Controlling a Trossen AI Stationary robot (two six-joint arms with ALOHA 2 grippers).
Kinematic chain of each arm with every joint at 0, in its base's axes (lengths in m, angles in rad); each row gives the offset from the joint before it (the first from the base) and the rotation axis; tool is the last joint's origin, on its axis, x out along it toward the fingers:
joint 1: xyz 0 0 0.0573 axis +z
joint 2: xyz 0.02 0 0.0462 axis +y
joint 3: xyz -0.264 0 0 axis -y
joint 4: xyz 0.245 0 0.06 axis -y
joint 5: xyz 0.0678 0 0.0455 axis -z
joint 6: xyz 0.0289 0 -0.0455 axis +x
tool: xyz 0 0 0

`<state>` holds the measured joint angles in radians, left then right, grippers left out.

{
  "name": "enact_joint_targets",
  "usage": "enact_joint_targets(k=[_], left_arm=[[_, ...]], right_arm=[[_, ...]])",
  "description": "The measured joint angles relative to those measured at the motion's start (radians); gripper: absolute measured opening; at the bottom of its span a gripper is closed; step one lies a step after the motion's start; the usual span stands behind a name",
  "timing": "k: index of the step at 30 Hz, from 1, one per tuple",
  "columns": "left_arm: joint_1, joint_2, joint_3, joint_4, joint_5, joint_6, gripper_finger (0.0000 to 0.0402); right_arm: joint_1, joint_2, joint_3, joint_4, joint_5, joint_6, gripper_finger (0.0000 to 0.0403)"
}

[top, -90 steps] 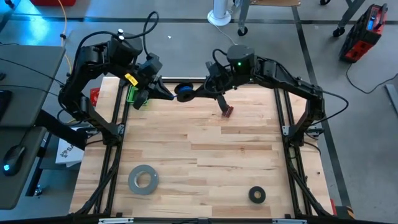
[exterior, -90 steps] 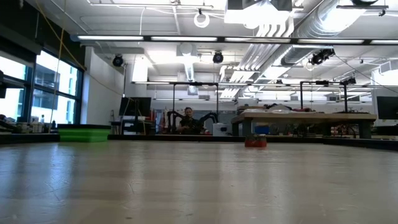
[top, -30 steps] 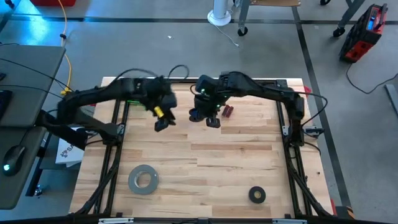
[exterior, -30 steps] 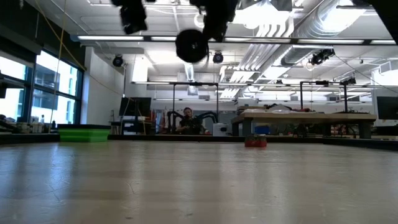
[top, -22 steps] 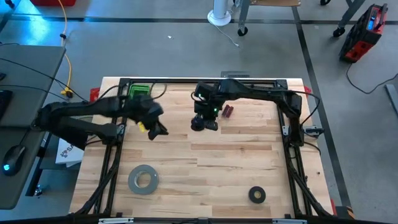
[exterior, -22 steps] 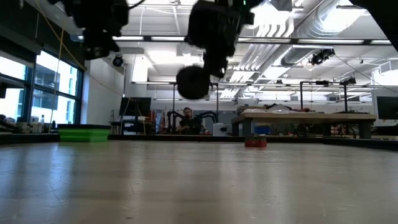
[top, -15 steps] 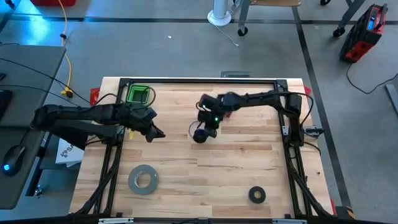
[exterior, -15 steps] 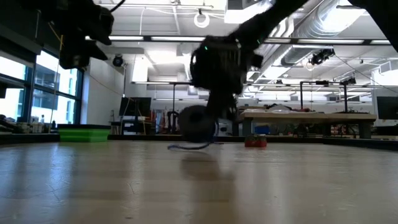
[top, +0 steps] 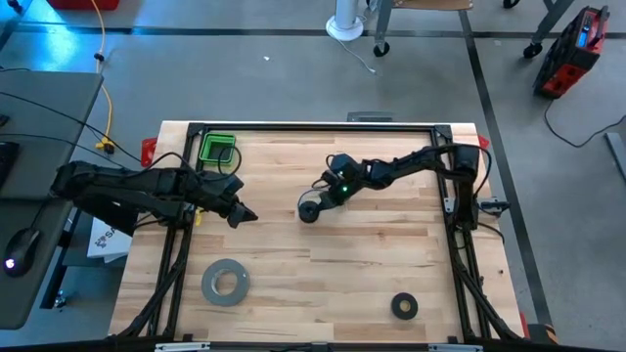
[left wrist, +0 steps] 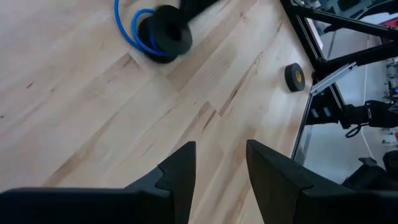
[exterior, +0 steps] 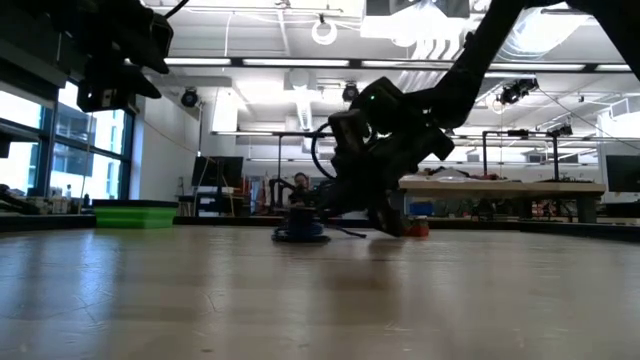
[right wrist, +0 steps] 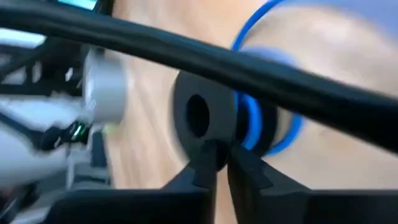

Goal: Coil cords
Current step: Coil the blue wire onto a spool, then return to Home Position

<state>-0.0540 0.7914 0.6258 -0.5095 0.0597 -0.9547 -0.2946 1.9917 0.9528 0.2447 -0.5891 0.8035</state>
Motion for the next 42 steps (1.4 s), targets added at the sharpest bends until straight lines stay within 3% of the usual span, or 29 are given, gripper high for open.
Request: enact_joint_targets(k=[9, 14, 19, 27, 32, 34, 38, 40, 42], left_arm=[[-0.021, 0.000, 0.000, -0.020, -0.014, -0.008, 0.0136], [-0.028, -0.021, 0.000, -0.022, -0.121, 0.014, 0.0136], [-0.028, -0.028, 0.000, -0.015, -0.159, 0.015, 0.0136], [-0.028, -0.027, 0.000, -0.008, -0.159, 0.013, 0.0136], [-0.074, -0.073, 0.000, -0.038, -0.155, 0.005, 0.0136], [-0.133, -0.123, -0.001, -0.092, -0.234, -0.023, 0.0136], [-0.270, -0.240, -0.076, -0.108, -0.546, -0.167, 0.0135], [-0.315, -0.283, -0.152, -0.025, -0.658, -0.207, 0.0131], [-0.333, -0.305, -0.241, 0.122, -0.702, -0.208, 0.0115]], right_arm=[[-0.023, -0.026, 0.004, -0.075, 0.088, -0.060, 0.0168], [-0.061, -0.115, 0.000, -0.288, 0.100, -0.140, 0.0209], [-0.095, -0.193, -0.001, -0.401, 0.078, -0.199, 0.0212], [-0.103, -0.304, 0.000, -0.391, 0.075, -0.202, 0.0213], [-0.104, -0.461, 0.000, -0.497, 0.100, -0.259, 0.0213], [-0.089, -0.573, 0.001, -0.613, 0.191, -0.306, 0.0212], [-0.037, -0.800, -0.030, -0.834, 0.448, -0.314, 0.0191], [-0.002, -0.919, -0.079, -0.847, 0.550, -0.229, 0.0162], [0.045, -1.043, -0.152, -0.829, 0.639, -0.132, 0.0115]])
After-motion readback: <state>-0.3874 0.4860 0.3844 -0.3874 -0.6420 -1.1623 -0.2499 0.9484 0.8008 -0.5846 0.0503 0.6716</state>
